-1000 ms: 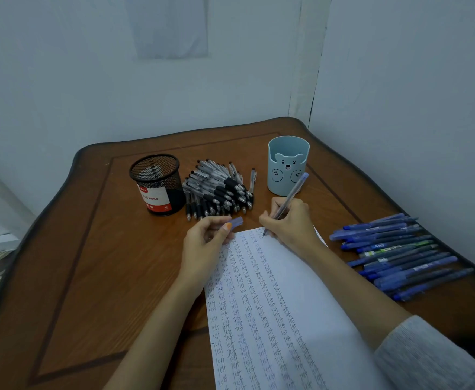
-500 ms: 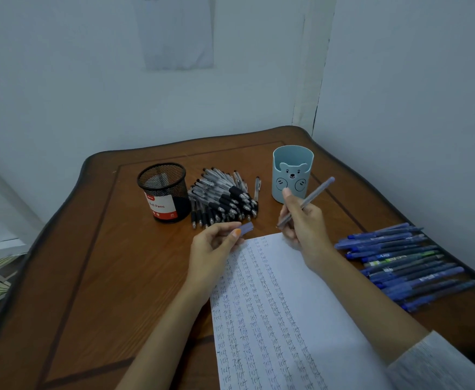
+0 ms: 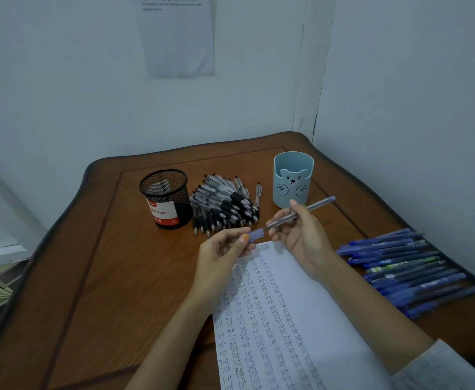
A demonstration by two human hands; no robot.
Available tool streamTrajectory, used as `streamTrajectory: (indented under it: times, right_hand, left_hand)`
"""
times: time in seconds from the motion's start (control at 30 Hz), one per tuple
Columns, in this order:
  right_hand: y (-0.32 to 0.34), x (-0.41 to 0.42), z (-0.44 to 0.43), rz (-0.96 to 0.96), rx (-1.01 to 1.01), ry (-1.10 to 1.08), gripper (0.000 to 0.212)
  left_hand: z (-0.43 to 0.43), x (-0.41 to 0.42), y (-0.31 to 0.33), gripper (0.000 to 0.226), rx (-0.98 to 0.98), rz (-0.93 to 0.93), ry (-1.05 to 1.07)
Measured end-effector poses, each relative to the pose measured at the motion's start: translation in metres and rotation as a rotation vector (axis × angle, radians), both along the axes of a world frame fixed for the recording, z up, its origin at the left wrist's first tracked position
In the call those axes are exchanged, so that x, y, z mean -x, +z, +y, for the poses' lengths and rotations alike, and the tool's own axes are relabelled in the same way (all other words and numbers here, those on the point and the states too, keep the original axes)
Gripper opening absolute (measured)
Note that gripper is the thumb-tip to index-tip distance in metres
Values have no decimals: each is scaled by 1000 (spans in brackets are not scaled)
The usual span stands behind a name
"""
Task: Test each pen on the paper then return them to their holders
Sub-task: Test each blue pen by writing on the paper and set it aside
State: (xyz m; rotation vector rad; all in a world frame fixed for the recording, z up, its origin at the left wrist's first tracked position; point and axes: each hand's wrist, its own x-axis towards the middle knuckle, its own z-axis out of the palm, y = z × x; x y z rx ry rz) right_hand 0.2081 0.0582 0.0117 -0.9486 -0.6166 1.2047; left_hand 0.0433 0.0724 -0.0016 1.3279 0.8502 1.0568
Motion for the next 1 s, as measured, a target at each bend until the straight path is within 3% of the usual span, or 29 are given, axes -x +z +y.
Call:
streamTrajectory:
  times: [0.13,0.27,0.6,0.73,0.9,1.0]
  right_hand:
    - [-4,5,-1,-97,10,97,46]
    - [-15,17,-1,-521,13,139,50]
    - [-16,25,-1,-630,-53,228,39]
    - [-1,3,-7,-550,-63,88,21]
    - [16,-25,-30,-728,-38,41,17]
    - [16,-35,-45,-1011,9,136,14]
  left_hand:
    - [-1,0,0,17,-18,-8,-6]
    - [-3,-1,0,17,-49,-21,19]
    - [0,1,-1,18,-39,-93,59]
    - [3,3,-2,18,-54,-46,58]
    - [0,4,-4,17,-52,-27,60]
    - [-4,4,-4,18,-58,-24,45]
